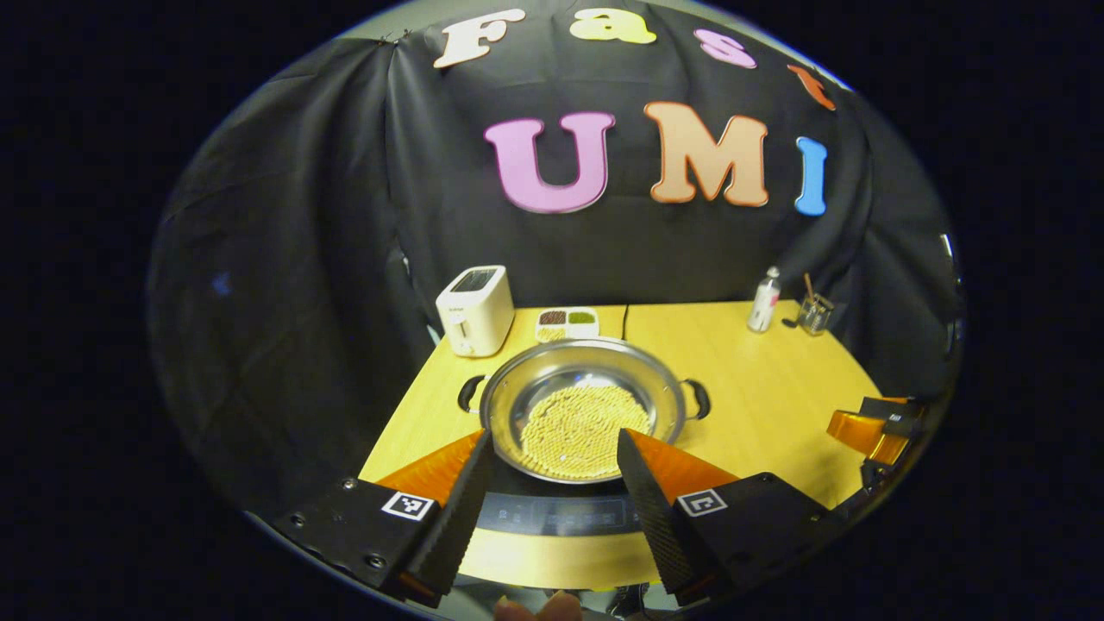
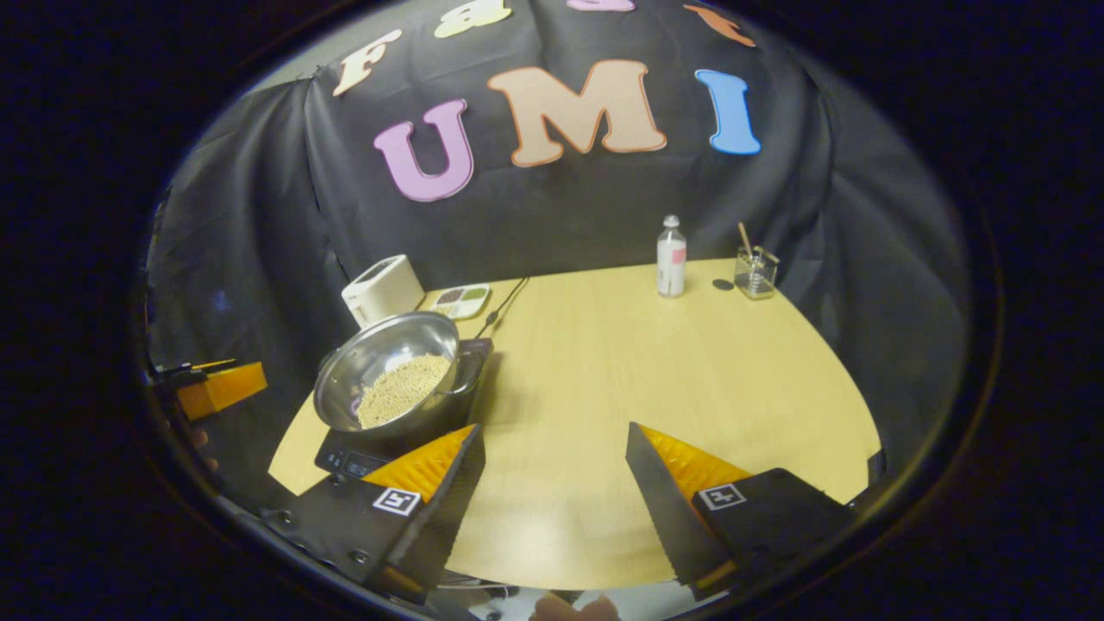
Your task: First push the handle of the pot to place it horizontally, then grasp the pot with both hands and set it on the induction cooktop.
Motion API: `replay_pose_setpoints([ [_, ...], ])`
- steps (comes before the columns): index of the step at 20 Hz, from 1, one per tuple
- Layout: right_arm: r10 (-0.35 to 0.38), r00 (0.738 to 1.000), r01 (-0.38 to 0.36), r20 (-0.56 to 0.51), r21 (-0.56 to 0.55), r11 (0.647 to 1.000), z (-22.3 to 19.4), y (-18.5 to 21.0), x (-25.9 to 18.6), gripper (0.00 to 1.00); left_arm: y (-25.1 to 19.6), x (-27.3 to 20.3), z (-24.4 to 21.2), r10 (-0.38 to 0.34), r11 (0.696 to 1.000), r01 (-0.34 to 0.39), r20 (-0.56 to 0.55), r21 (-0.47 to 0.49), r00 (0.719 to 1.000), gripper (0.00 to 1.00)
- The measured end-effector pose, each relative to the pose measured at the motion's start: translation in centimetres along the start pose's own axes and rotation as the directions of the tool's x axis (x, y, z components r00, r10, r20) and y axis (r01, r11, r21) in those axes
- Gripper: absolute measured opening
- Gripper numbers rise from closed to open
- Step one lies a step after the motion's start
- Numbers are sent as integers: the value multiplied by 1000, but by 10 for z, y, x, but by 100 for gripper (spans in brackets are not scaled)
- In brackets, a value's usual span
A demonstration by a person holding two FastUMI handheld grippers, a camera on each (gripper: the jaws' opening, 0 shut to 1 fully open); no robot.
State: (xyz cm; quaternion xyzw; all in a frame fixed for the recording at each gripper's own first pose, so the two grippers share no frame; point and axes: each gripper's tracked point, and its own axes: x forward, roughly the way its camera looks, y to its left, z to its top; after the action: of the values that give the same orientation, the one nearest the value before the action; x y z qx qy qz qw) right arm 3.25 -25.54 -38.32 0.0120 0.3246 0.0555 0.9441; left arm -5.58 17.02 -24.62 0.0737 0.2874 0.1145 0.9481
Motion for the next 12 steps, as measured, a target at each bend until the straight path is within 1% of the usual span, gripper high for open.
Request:
replay_pose_setpoints([
  [1,-8,1000,8,20,4,1000,8,-3,-10,94,-9,-6,13,-24,1000,24,28,8,999,87],
  [3,-16,998,15,67,23,1000,27,-3,-33,94,-19,-18,40,-61,998,59,94,23,994,87],
  [5,-30,994,25,109,40,999,46,-2,-55,94,-25,-34,60,-81,997,77,140,32,987,87],
  [7,-37,986,30,165,45,999,62,4,-81,94,-30,-51,78,-109,994,105,200,31,974,87],
  [8,-52,981,44,188,48,998,69,2,-93,94,-32,-61,85,-122,993,117,227,34,966,86],
  [9,-62,976,51,210,55,997,73,2,-107,94,-34,-69,89,-134,991,129,249,38,959,89],
  [10,-70,970,57,234,62,996,77,4,-119,94,-36,-77,92,-146,989,140,267,42,953,89],
  [11,-80,963,67,257,59,996,80,4,-131,94,-39,-83,94,-158,987,152,281,44,946,86],
  [12,-93,956,81,277,54,995,82,2,-144,100,-41,-90,94,-169,986,163,293,45,941,86],
])
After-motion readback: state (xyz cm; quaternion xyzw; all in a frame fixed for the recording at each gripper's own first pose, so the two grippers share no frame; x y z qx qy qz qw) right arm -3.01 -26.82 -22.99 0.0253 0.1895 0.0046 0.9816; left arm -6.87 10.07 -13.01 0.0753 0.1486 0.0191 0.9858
